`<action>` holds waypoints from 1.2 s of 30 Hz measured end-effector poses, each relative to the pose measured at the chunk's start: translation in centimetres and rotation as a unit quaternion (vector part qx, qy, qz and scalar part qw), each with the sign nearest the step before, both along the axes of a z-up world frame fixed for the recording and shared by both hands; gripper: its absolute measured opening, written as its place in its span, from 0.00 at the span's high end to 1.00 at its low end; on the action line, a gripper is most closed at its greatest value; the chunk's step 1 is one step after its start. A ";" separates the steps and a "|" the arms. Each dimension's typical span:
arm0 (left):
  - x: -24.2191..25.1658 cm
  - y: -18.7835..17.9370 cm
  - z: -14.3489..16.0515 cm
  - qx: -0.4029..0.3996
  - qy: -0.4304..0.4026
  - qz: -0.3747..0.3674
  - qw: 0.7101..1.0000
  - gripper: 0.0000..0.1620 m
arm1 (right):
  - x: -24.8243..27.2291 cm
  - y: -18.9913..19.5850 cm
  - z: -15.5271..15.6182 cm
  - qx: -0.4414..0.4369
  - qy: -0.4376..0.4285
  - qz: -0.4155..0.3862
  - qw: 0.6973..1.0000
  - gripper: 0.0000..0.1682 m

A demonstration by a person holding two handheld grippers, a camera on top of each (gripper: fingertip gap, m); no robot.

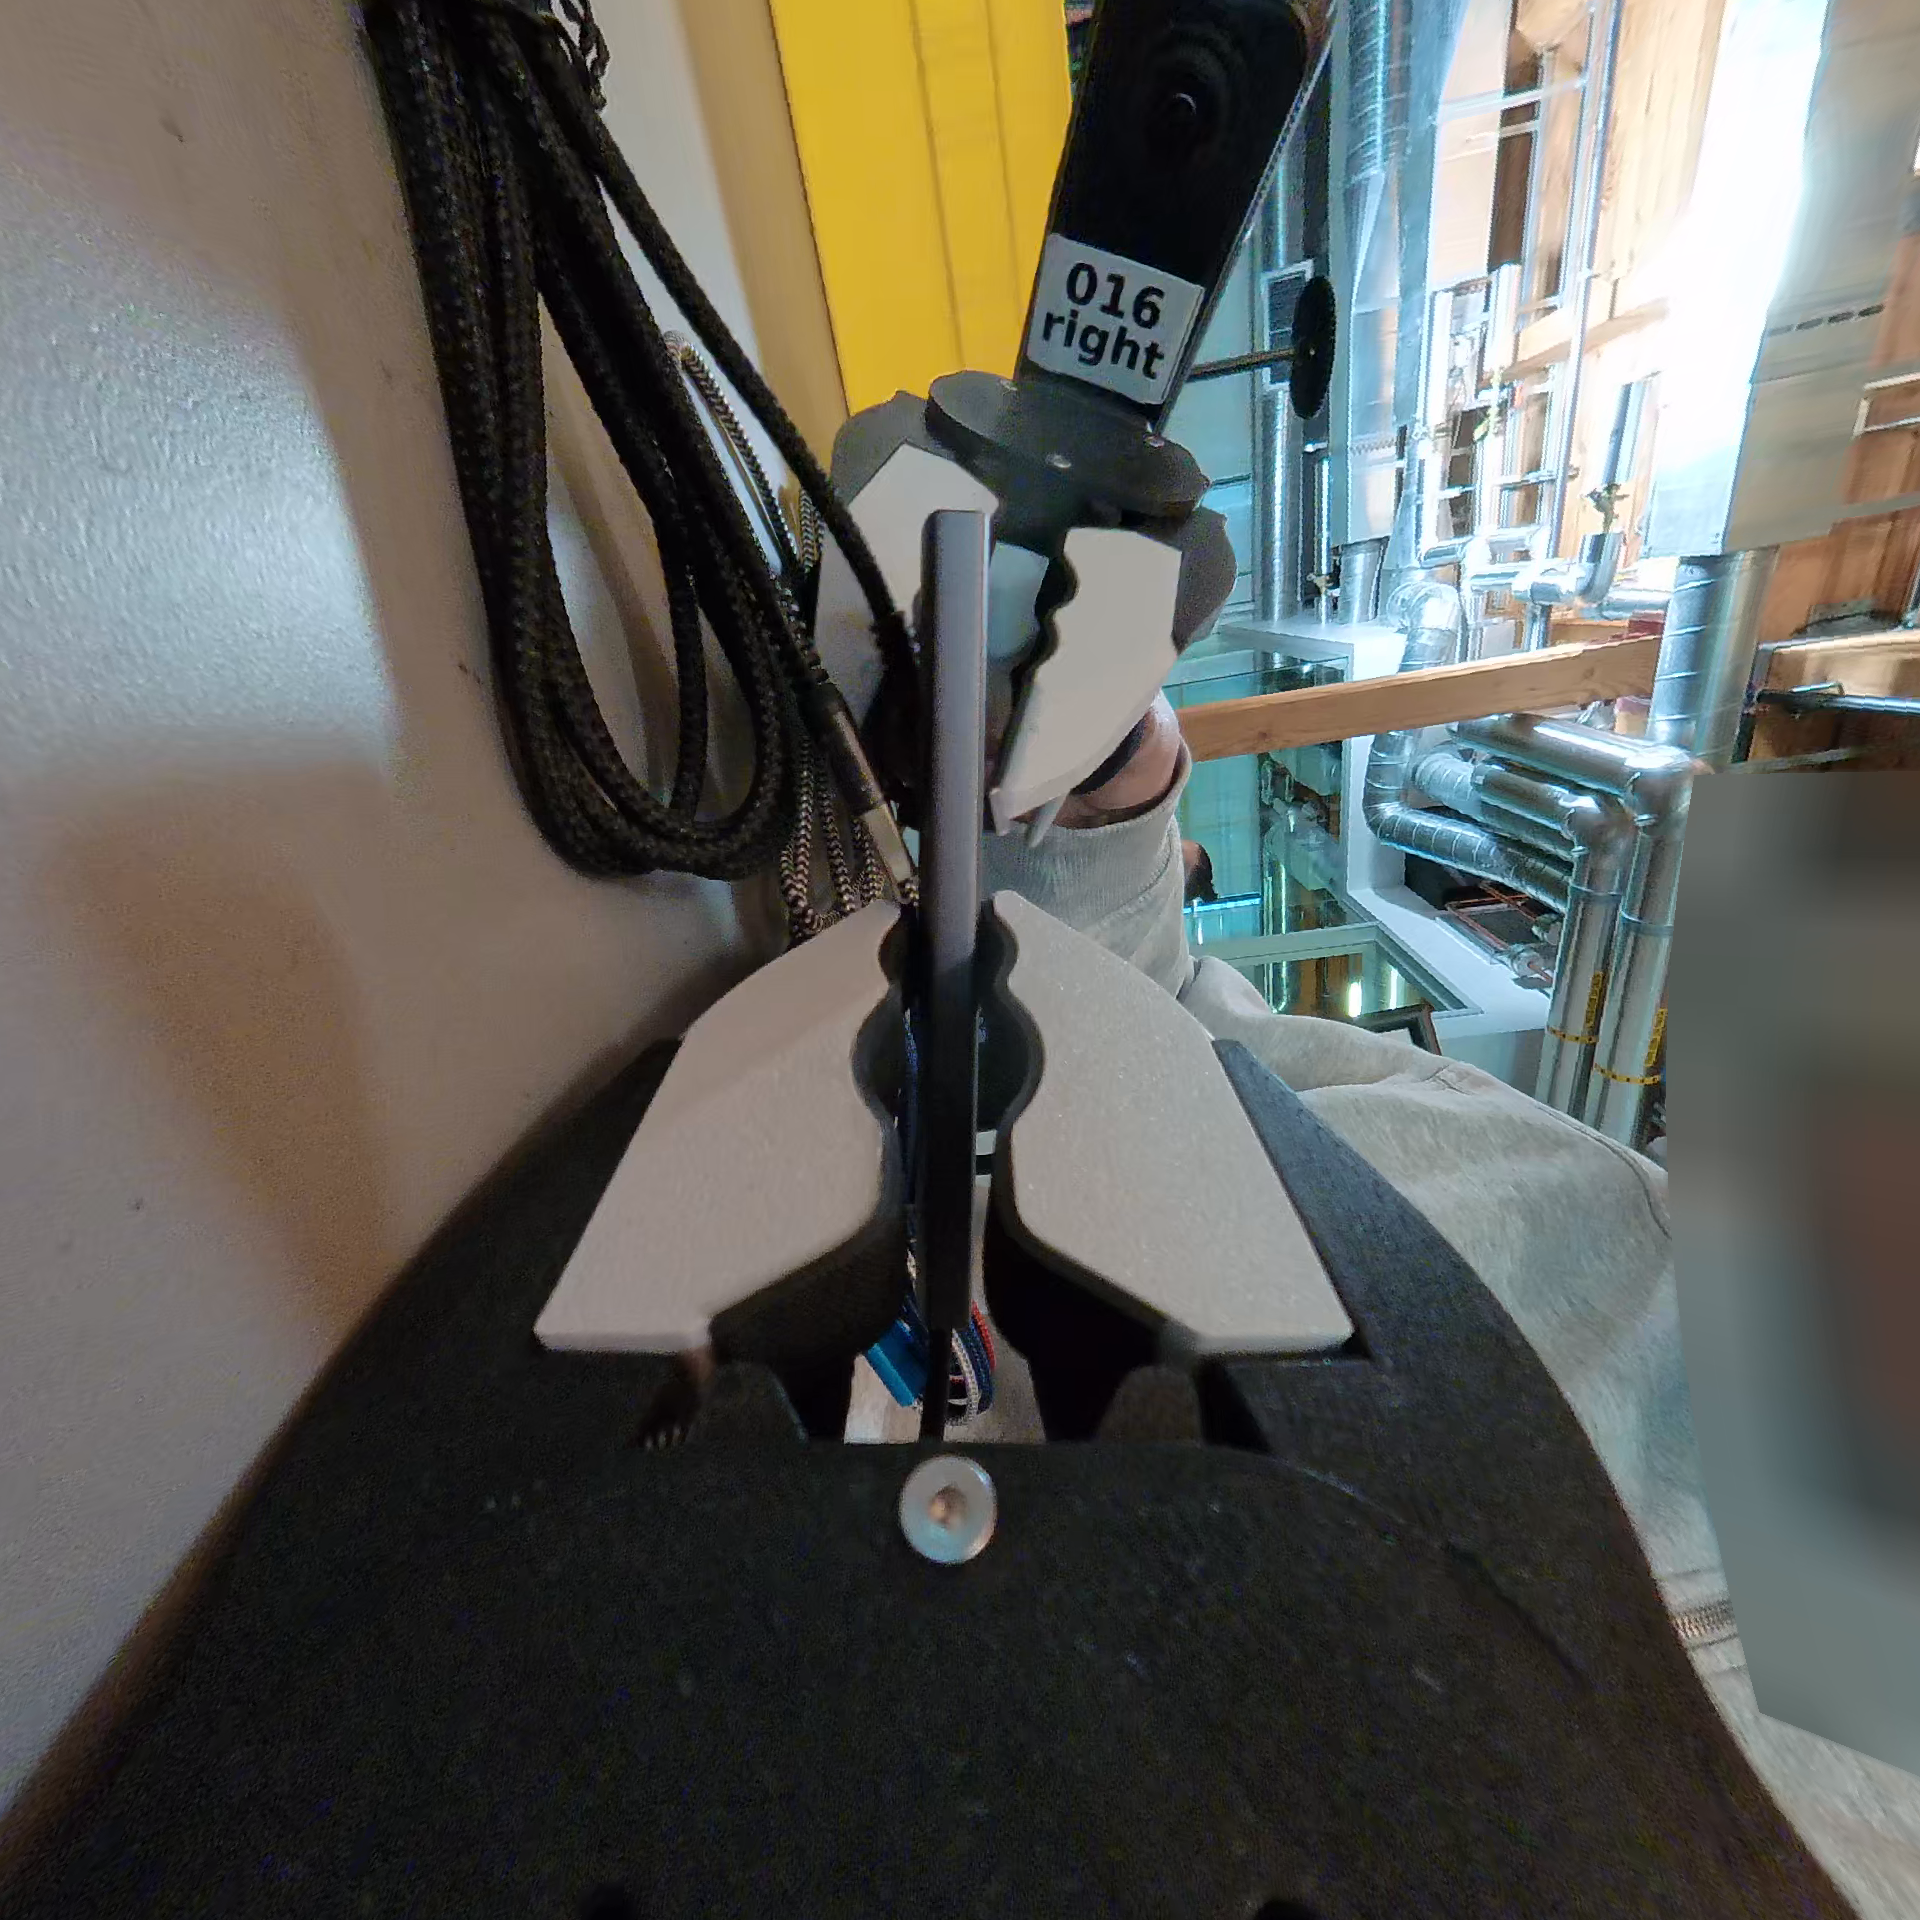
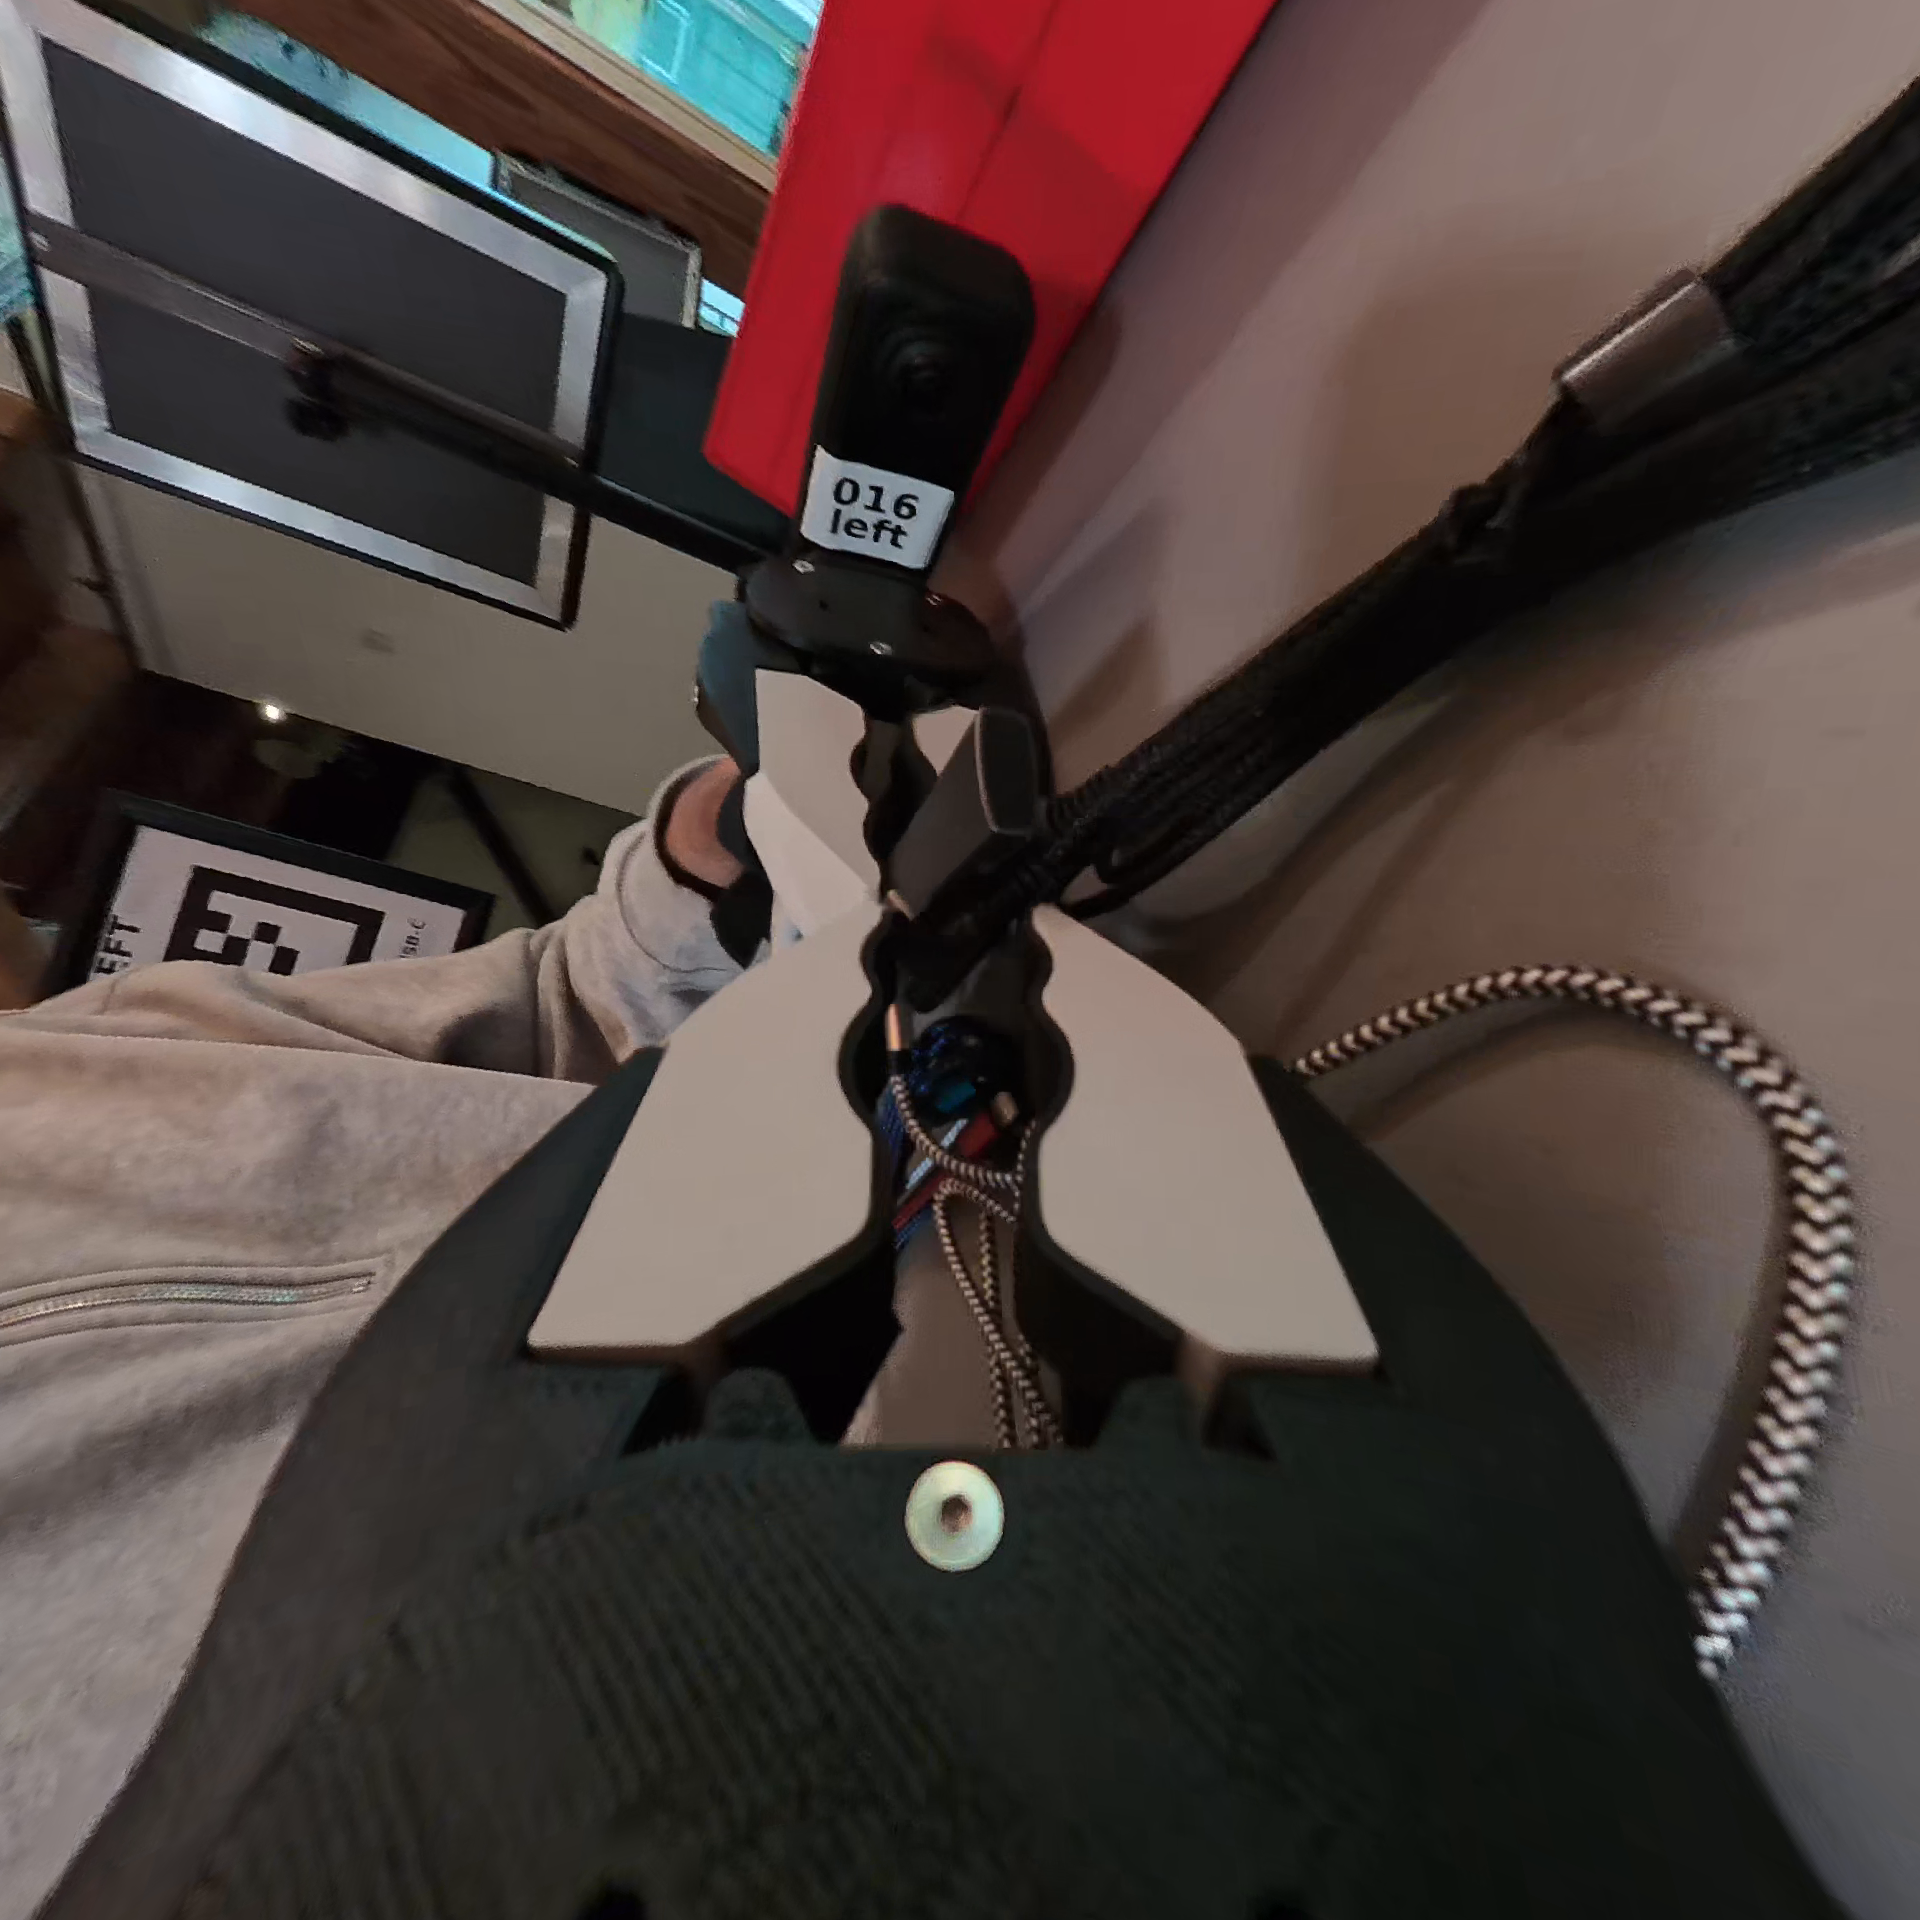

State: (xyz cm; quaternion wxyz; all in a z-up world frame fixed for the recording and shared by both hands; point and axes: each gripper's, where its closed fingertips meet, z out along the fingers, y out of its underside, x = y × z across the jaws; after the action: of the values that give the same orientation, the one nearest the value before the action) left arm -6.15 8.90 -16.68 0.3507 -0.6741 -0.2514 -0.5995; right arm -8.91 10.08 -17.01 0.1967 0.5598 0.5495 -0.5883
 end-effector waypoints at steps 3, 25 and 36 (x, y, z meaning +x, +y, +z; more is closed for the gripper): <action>0.0 0.0 0.0 0.001 -0.001 0.001 1.000 0.94 | 0.0 -0.1 0.2 -0.008 0.006 0.000 1.000 0.87; -2.1 -0.5 3.1 0.093 -0.112 0.036 0.989 0.92 | -1.9 0.7 2.9 -0.028 0.101 -0.151 0.983 0.95; -3.3 -0.6 3.8 0.129 -0.125 0.070 0.981 0.90 | -2.4 -0.2 3.9 0.046 0.161 -0.215 0.962 0.95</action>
State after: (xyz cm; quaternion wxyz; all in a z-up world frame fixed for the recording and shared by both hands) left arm -9.47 8.27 -12.85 0.4416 -0.5233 -0.2607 -0.6806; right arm -11.30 9.88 -13.08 -0.0510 0.5709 0.4671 -0.6733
